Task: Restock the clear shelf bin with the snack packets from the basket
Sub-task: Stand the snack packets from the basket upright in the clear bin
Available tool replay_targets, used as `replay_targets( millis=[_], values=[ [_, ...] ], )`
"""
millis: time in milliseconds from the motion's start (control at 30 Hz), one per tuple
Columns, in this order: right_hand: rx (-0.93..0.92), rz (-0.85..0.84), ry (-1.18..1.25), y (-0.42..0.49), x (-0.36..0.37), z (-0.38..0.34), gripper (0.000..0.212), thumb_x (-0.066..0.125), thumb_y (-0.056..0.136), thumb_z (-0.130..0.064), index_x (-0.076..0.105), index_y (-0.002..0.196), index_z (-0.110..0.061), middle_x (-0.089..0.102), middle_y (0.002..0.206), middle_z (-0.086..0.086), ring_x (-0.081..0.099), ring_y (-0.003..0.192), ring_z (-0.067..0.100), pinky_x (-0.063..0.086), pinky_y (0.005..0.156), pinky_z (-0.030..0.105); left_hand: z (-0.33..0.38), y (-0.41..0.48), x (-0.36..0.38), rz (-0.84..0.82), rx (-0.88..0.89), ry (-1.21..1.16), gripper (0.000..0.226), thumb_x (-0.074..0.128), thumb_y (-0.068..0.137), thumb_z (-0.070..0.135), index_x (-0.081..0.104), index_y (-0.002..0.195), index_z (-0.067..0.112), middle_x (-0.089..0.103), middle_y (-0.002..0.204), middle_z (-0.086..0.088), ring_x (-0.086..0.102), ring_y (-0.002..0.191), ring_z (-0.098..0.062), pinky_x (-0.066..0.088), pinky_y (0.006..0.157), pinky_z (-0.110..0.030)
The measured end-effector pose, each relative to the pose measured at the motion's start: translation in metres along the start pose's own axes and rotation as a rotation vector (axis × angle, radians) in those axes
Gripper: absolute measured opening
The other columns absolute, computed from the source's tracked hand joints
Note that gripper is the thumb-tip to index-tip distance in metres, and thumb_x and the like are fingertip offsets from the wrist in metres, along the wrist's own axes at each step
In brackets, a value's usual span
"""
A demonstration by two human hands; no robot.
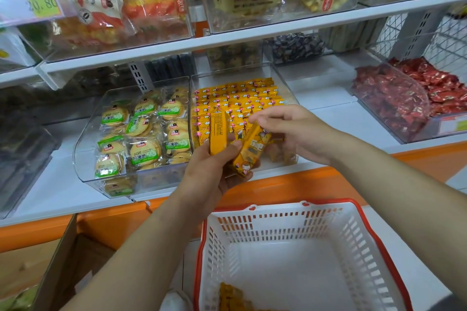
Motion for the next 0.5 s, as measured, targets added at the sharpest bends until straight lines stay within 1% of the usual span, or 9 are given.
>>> replay_targets(
  millis=[67,100,167,233,300,333,367,433,500],
  values=[
    [-0.010,-0.067,0.057,0.000,-0.001,0.001,0.045,0.073,0.077,-0.023,0.066,0.120,-0.009,0.072,0.105,0.014,0.070,0.093,0.023,0.061,0.072,0.036,0.000,0.001,-0.001,0.000,0.002,-0.011,0.033,0.066,0.092,0.020,0.060,0.124,0.012,0.078,0.102,-0.014,0.078,0.088,-0.033,0.060,0.059,-0.030],
    [-0.014,-0.071,0.068,0.001,-0.003,0.001,0.051,0.075,0.075,-0.019,0.063,0.123,-0.009,0.071,0.109,0.018,0.070,0.096,0.026,0.062,0.077,0.038,0.001,0.002,-0.003,0.011,0.008,-0.005,0.032,0.067,0.091,0.021,0.061,0.122,0.013,0.078,0.102,-0.013,0.078,0.087,-0.031,0.061,0.060,-0.031],
    [-0.037,0.011,0.098,0.006,-0.012,0.000,0.056,0.077,0.071,-0.017,0.061,0.123,-0.008,0.073,0.106,0.013,0.072,0.093,0.023,0.061,0.077,0.036,0.003,0.004,-0.011,0.089,0.041,0.091,0.024,0.068,0.094,0.022,0.064,0.116,0.014,0.079,0.098,-0.011,0.078,0.082,-0.025,0.061,0.061,-0.030],
    [-0.110,0.168,0.027,0.012,-0.025,-0.007,0.045,0.081,0.074,-0.016,0.064,0.116,-0.015,0.074,0.102,0.007,0.072,0.090,0.020,0.061,0.075,0.034,0.006,0.005,-0.024,0.204,0.096,0.299,0.020,0.069,0.095,0.025,0.066,0.113,0.015,0.078,0.089,-0.005,0.076,0.071,-0.014,0.058,0.057,-0.024],
    [-0.187,0.339,-0.248,0.016,-0.037,-0.013,0.034,0.082,0.080,-0.014,0.068,0.108,-0.025,0.070,0.109,0.004,0.073,0.088,0.019,0.059,0.075,0.033,0.009,0.005,-0.034,0.283,0.135,0.417,0.022,0.072,0.094,0.025,0.066,0.109,0.011,0.068,0.075,-0.002,0.064,0.055,-0.008,0.051,0.051,-0.021],
    [-0.214,0.404,-0.417,0.018,-0.040,-0.014,0.034,0.082,0.080,-0.015,0.067,0.107,-0.029,0.068,0.111,0.002,0.072,0.086,0.018,0.058,0.074,0.031,0.010,0.005,-0.036,0.297,0.141,0.438,0.023,0.073,0.093,0.025,0.066,0.108,0.009,0.062,0.071,-0.002,0.057,0.051,-0.009,0.049,0.048,-0.021],
    [-0.237,0.434,-0.567,0.021,-0.041,-0.013,0.036,0.082,0.080,-0.016,0.067,0.108,-0.031,0.067,0.114,-0.001,0.070,0.086,0.016,0.057,0.074,0.028,0.010,0.006,-0.037,0.297,0.139,0.450,0.023,0.073,0.093,0.026,0.066,0.108,0.009,0.059,0.071,-0.002,0.053,0.051,-0.009,0.047,0.047,-0.021],
    [-0.271,0.394,-0.802,0.028,-0.034,-0.006,0.038,0.081,0.081,-0.017,0.066,0.113,-0.030,0.065,0.116,-0.002,0.067,0.084,0.015,0.051,0.072,0.023,0.009,0.006,-0.034,0.281,0.119,0.447,0.021,0.071,0.095,0.027,0.065,0.106,0.010,0.060,0.075,-0.004,0.050,0.054,-0.010,0.044,0.046,-0.022],
    [-0.253,0.334,-1.043,0.035,-0.027,0.005,0.036,0.078,0.083,-0.020,0.064,0.114,-0.030,0.063,0.118,-0.003,0.062,0.091,0.017,0.051,0.077,0.029,0.006,0.007,-0.031,0.263,0.085,0.413,0.017,0.065,0.099,0.026,0.065,0.106,0.010,0.065,0.080,-0.003,0.050,0.056,-0.010,0.042,0.045,-0.022]
  ],
)
Point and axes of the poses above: each hand's wrist, its own y-axis towards the middle knuckle, its own x-axis out of the palm, z = x × y, the point moved 6 cm from there along y, towards the middle knuckle
